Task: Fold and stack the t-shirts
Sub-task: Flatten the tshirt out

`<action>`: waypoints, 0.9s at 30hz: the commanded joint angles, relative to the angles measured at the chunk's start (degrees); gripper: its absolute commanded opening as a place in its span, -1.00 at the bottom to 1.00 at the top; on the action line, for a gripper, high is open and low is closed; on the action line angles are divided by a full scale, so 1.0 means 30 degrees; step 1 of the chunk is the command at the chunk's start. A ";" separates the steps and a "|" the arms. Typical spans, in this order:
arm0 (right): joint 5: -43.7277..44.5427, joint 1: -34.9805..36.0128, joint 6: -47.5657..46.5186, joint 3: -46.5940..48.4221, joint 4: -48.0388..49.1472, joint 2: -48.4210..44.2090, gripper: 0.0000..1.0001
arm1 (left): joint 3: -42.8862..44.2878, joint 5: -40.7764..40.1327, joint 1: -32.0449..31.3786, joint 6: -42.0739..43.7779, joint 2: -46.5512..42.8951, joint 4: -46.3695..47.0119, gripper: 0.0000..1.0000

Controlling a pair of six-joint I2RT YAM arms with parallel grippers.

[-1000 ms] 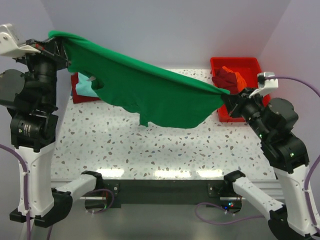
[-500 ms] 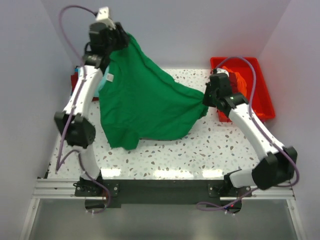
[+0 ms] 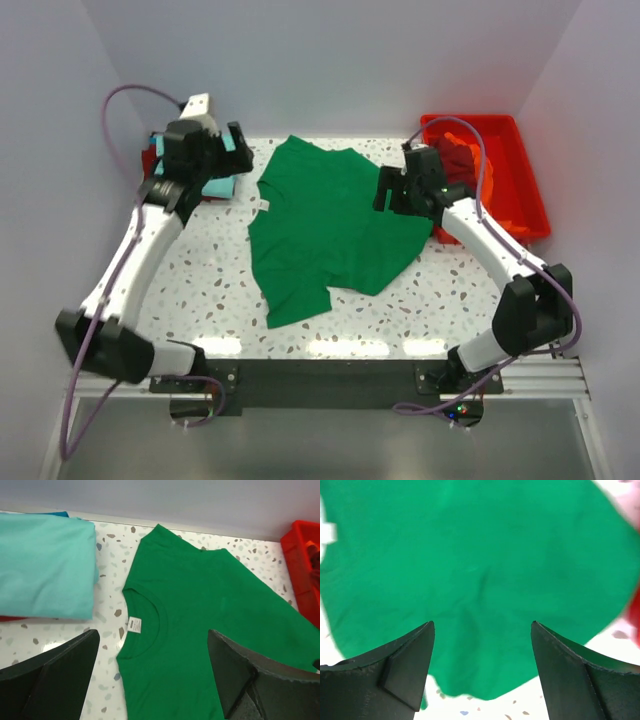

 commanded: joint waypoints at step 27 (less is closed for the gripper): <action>-0.2751 0.4982 0.1832 -0.5155 0.3321 0.2327 0.58 | -1.3970 0.3566 -0.2810 -0.6976 -0.0901 0.5721 0.90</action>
